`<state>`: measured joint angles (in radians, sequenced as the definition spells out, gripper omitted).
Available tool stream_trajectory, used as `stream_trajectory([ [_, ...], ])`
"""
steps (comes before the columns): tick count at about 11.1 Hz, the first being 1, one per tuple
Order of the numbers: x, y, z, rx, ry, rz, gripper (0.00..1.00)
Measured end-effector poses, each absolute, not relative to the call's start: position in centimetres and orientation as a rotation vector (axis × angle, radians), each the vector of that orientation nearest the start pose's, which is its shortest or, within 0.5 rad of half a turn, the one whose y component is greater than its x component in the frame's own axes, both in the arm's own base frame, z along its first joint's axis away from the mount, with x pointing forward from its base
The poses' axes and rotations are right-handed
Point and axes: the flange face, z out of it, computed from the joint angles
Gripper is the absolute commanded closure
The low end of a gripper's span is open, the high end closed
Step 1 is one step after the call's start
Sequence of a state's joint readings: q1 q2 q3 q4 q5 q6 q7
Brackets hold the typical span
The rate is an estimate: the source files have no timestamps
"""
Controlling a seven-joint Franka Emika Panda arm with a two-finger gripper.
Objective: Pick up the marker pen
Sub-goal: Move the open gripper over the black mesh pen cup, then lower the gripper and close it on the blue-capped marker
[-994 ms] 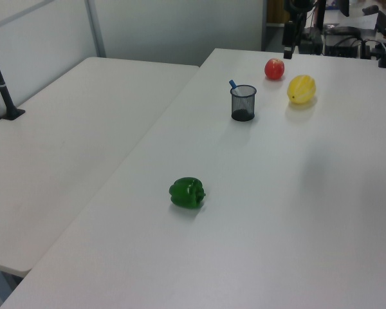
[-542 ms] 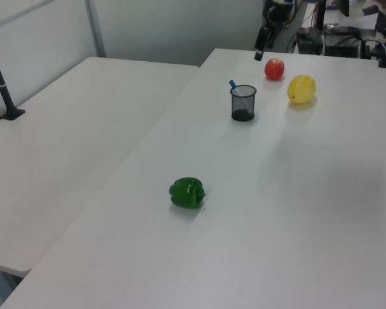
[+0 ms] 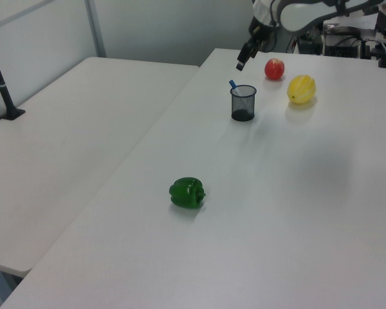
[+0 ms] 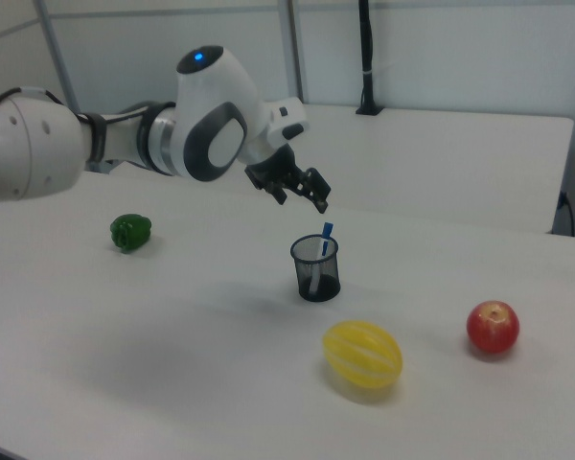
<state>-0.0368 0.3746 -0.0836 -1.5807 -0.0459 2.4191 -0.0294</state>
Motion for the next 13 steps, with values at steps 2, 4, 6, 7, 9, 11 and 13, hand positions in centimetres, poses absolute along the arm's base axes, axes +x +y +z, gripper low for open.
stream_trajectory([
  [2, 71.1, -8.5, 44.8, -3.151, 0.091, -0.782, 0.00],
  [4, 71.9, -9.4, 42.6, -3.144, 0.098, -0.840, 0.07],
  [6, 72.5, -9.4, 41.1, -3.145, 0.074, -0.891, 0.20],
  [7, 72.7, -9.4, 40.4, -3.142, 0.065, -0.915, 0.31],
  [9, 73.1, -9.3, 39.4, -3.133, 0.056, -0.954, 0.54],
  [11, 73.1, -9.3, 39.2, -3.131, 0.054, -0.960, 0.73],
  [13, 73.2, -9.3, 39.2, -3.131, 0.054, -0.961, 0.84],
])
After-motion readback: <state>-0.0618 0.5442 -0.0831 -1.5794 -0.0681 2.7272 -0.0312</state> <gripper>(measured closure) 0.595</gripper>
